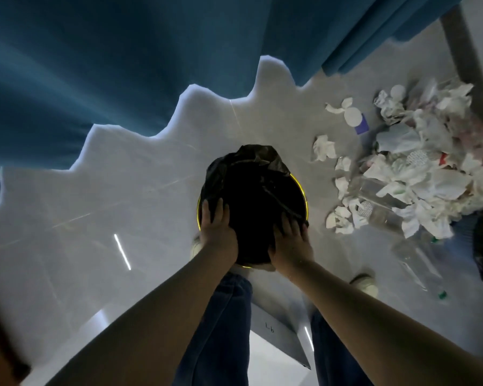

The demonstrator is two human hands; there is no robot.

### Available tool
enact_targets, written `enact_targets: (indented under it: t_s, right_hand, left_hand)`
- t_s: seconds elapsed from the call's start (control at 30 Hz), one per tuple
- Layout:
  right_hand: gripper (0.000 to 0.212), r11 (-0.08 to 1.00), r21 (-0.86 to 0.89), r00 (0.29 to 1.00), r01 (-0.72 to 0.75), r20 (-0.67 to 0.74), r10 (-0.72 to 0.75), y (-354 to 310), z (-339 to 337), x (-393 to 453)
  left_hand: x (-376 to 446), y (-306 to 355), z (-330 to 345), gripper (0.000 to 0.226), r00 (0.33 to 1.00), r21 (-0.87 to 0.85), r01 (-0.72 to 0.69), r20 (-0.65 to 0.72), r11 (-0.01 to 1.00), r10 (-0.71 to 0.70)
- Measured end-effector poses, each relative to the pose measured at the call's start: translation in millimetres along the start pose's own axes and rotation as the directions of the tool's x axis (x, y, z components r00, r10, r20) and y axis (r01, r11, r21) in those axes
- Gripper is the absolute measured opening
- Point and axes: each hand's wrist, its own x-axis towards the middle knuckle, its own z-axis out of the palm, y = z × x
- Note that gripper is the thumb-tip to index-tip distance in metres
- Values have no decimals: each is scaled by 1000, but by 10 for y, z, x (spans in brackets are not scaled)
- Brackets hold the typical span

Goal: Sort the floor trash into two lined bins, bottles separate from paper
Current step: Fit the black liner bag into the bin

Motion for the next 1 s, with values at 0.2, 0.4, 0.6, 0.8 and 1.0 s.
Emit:
enact_targets:
  t_s: [0.2,0.4,0.6,0.8,1.0]
  right_hand:
    - [85,999,-47,994,-20,-104,15,709,79,-133]
    - [51,896,429,952,113,-306,27,717,227,-151]
    - [48,266,893,780,-362,135,611,215,143,-158]
    - [35,-19,899,786,-437,392,479,-133,29,69]
    - [7,-167,951,821,-260,309,479,79,148,-228]
  left_hand:
    - [-414,-340,647,95,973,-145,85,-199,986,-113]
    - [-401,-107,1070,94,912,-834,-131,-313,536,-266]
    - [-385,226,778,71,530,-918,15,344,-397,-775]
    - [-306,12,812,35,744,-118,344,640,-932,193]
    - [-381,70,843,11,745,-286,492,627,-822,228]
